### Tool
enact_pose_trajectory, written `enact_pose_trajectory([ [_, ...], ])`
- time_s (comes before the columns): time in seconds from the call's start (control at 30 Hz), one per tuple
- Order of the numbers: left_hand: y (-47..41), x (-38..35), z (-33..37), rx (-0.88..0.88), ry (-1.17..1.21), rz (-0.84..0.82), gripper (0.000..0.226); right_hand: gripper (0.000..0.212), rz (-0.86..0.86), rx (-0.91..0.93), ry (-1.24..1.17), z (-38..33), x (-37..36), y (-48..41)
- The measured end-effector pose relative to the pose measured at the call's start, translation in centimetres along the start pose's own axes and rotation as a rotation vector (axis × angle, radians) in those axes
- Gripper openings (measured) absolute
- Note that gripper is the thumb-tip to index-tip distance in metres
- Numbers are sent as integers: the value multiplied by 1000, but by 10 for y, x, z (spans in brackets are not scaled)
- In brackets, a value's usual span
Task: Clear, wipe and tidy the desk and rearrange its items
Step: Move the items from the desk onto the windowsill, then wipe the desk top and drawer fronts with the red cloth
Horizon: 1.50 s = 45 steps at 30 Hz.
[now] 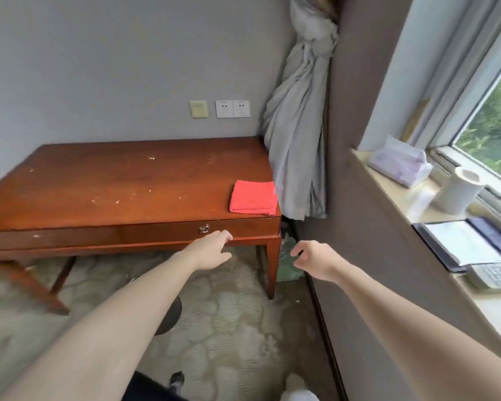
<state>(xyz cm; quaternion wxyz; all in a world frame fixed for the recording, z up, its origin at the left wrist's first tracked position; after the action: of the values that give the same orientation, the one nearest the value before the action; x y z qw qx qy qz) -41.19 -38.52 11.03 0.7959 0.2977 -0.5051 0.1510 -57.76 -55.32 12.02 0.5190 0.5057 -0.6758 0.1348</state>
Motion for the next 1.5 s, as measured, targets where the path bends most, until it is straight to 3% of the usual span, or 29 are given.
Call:
enact_pose_trajectory([
  [0.5, -234, 56, -42, 121, 166, 65, 55, 49, -2, 102, 50, 0, 50, -280],
  [0.8, -365, 9, -71, -19, -40, -18, 59, 48, 15, 99, -20, 2, 3, -415],
  [0.97, -369, -19, -86, 25, -68, 92, 62, 69, 161, 96, 69, 0, -32, -420],
  [1.07, -355, -30, -86, 38, -114, 119, 62, 69, 248, 135, 169, -1, -44, -403],
  [1.37, -290, -52, -68, 38, -252, 159, 66, 82, 252, 198, 347, 1, -64, -353],
  [1.5, -294, -53, -65, 19, -164, 134, 63, 82, 230, 189, 261, 0, -64, -356],
])
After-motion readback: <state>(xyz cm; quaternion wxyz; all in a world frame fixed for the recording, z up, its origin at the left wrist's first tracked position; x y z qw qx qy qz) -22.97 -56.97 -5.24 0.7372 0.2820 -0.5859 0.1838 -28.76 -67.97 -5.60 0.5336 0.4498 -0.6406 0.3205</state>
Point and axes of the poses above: each hand's wrist, its own y-axis away from the middle knuckle, its own x-axis out of the back of the hand, z = x × y, the point moved 9 cm from there along -y, towards the middle knuckle
